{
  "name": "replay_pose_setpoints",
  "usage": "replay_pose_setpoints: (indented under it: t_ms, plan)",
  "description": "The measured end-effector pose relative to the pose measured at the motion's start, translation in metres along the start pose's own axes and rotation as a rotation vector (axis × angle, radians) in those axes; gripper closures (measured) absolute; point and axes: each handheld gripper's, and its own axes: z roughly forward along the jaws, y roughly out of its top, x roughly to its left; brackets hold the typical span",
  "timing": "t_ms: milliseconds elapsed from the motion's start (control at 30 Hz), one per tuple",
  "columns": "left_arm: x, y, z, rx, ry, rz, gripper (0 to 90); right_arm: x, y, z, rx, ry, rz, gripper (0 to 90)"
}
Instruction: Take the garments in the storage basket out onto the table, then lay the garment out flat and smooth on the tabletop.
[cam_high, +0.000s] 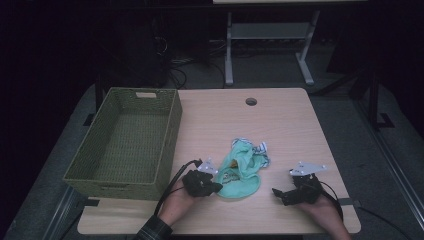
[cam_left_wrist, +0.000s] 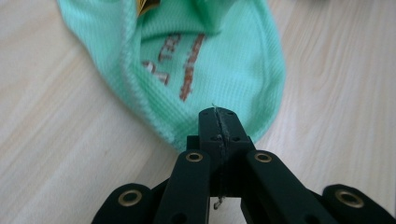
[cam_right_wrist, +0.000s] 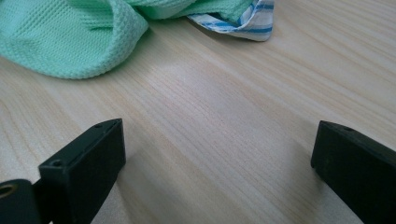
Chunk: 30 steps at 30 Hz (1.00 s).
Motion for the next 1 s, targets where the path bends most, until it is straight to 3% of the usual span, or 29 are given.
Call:
replay_pose_setpoints:
  t_ms: [233,333,400,567,800,1000]
  plan:
    - [0.002,-0.002,0.005,0.03,-0.001,0.034,89.5,0.0,0.0,0.0,-0.001,-0.005,0.006,2.8]
    - [0.003,-0.001,0.005,0.031,-0.006,0.031,89.4,-0.002,0.001,-0.003,0.0,-0.011,0.011,15.4]
    - [0.003,-0.001,0.005,0.029,-0.007,0.027,89.4,-0.005,0.004,-0.006,0.006,0.018,0.021,20.9]
    - [0.002,0.002,0.007,0.034,-0.008,0.017,88.6,-0.006,0.013,-0.009,0.0,-0.012,0.017,27.6]
    - [0.002,0.004,0.007,0.054,-0.005,0.025,88.6,-0.012,0.032,-0.009,-0.044,0.021,0.011,44.4]
    - [0.002,0.004,0.007,0.048,-0.011,0.009,88.6,-0.021,0.048,-0.004,-0.056,0.03,0.012,48.5]
